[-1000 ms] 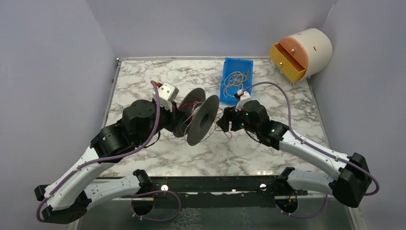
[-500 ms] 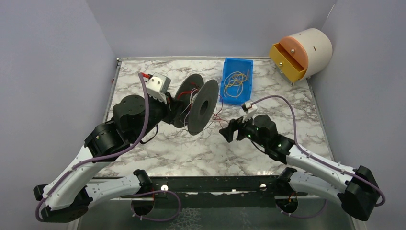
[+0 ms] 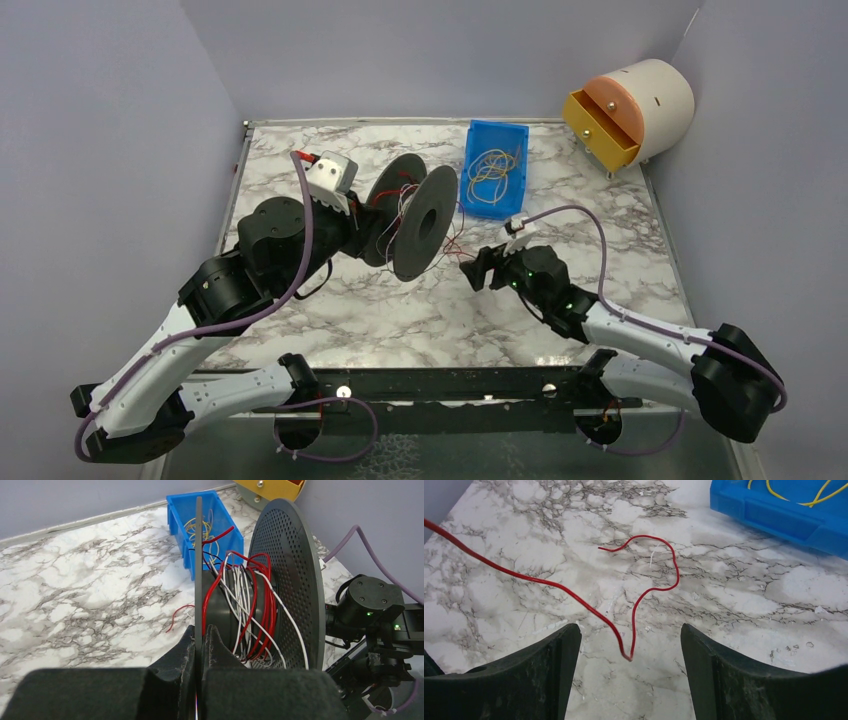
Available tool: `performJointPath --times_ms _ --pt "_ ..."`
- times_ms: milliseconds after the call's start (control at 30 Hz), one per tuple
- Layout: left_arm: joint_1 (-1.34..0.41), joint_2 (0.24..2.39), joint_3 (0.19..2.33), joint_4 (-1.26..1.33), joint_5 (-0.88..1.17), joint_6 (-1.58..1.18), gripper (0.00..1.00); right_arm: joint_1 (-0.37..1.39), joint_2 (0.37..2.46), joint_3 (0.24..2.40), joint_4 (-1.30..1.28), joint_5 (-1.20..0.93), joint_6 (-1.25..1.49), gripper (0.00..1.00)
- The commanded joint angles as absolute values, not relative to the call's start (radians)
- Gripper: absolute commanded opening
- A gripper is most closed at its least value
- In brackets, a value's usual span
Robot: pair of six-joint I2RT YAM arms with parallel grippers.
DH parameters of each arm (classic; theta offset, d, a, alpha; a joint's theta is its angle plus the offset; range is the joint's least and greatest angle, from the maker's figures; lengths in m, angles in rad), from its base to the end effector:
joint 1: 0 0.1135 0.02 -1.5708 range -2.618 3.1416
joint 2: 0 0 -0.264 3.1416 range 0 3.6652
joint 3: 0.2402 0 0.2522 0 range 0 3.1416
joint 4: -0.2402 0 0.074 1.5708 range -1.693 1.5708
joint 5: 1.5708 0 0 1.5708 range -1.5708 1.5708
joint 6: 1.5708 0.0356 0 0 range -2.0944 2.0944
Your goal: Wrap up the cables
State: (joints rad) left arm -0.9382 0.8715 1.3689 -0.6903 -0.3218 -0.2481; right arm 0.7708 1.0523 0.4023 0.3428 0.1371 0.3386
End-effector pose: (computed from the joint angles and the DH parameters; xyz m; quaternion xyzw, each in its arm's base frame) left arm 0.0933 -0.1083 0.4645 0.1619 0.7515 -0.2482 0.5895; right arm 0.1645 0.1530 0.2093 -0.1331 0.7950 0.2633 0.5300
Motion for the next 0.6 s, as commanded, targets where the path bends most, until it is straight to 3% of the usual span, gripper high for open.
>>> performJointPath --times_ms 0,100,267,367,433,567 --pt "-0.943 0.849 1.417 -0.598 -0.314 -0.274 0.0 0.762 1.096 0.384 0.496 0.131 0.332 0.76" --pt "-0.942 0.841 1.416 -0.599 -0.316 -0.278 0.0 0.76 1.132 0.385 0.541 0.093 0.339 0.69" --pt "-0.943 0.837 1.415 -0.599 -0.313 -0.285 0.0 0.756 1.194 0.395 0.57 0.068 0.355 0.47" --pt "-0.943 0.836 1.42 -0.6 -0.318 -0.289 0.0 0.752 1.207 0.399 0.567 0.065 0.362 0.26" --pt "-0.943 0.836 1.425 -0.6 -0.325 -0.293 0.0 0.752 1.207 0.4 0.557 0.068 0.366 0.04" --pt "-0.943 0.838 1.431 -0.6 -0.355 -0.313 0.0 0.752 1.193 0.387 0.531 0.047 0.381 0.01"
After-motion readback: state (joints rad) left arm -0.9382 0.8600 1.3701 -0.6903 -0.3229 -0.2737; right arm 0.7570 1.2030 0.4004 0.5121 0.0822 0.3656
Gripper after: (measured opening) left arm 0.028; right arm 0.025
